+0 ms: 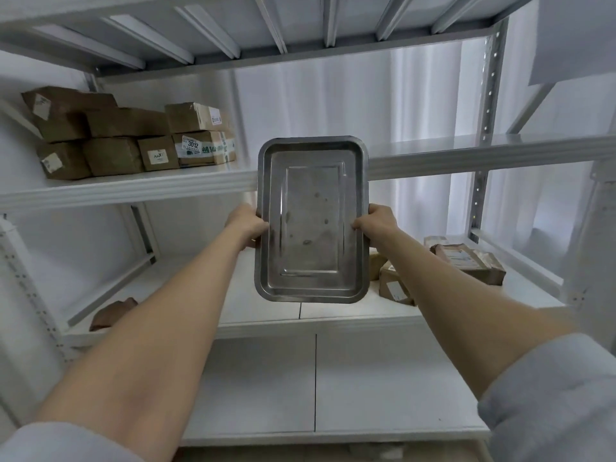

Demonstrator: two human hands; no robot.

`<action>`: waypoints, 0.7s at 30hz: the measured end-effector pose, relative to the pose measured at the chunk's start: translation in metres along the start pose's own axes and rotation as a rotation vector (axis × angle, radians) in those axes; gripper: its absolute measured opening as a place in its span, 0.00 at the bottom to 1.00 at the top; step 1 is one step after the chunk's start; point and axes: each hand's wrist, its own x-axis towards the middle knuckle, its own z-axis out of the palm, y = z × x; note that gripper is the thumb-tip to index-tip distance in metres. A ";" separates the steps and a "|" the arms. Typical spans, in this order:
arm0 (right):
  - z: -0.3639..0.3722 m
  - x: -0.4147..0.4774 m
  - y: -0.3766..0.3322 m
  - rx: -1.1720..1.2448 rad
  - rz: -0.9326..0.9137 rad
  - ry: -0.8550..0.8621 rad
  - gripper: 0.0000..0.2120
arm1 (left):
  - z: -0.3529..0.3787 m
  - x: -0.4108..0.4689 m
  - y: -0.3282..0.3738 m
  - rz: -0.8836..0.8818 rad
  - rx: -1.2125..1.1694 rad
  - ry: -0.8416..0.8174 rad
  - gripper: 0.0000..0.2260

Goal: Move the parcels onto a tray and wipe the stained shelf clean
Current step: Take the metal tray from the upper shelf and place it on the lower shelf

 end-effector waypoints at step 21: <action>0.051 0.002 0.085 -0.224 0.339 -0.086 0.12 | 0.045 0.013 -0.097 -0.181 0.190 -0.252 0.08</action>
